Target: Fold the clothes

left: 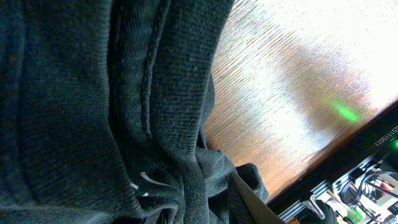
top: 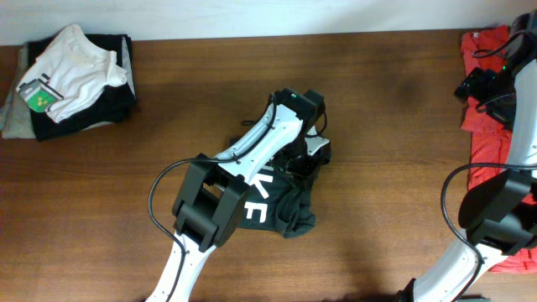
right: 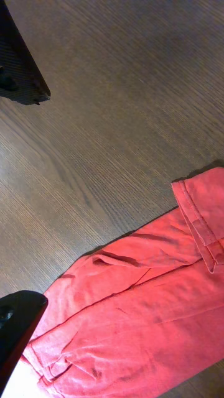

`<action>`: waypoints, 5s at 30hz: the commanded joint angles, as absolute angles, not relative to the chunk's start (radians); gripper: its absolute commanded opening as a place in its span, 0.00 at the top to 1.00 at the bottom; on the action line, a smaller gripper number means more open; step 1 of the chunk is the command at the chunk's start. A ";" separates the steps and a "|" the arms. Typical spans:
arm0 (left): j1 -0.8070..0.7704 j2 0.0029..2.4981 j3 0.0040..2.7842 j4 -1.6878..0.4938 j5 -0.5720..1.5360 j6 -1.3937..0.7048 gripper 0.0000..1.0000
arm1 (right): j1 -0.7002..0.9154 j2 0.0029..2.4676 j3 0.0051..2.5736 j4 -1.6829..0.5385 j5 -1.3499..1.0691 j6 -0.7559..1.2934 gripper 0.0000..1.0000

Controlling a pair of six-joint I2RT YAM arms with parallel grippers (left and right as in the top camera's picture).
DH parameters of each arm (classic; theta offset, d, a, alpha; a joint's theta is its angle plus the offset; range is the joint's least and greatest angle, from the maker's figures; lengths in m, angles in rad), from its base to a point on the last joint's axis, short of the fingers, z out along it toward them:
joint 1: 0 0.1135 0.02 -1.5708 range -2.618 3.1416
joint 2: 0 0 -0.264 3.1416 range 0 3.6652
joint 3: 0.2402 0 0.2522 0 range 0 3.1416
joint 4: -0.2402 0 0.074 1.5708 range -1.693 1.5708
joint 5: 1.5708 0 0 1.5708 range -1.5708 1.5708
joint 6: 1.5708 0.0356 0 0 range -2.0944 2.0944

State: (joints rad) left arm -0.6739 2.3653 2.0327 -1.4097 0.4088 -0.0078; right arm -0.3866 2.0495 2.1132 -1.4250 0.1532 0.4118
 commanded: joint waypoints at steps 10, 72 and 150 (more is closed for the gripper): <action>-0.683 2.294 2.197 -1.478 0.194 -0.059 0.64 | -0.387 2.037 2.124 -1.425 0.169 0.417 0.01; -0.800 2.225 2.123 -1.397 0.095 -0.087 0.64 | -0.387 2.037 2.124 -1.425 0.169 0.417 0.01; -0.819 2.205 1.900 -1.389 0.167 -0.052 0.75 | -0.387 2.037 2.124 -1.425 0.169 0.417 0.01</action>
State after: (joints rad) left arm -0.8337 2.2326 1.9148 -1.3941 0.2047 -0.0708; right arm -0.3866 2.0495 2.1132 -1.4250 0.1532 0.4122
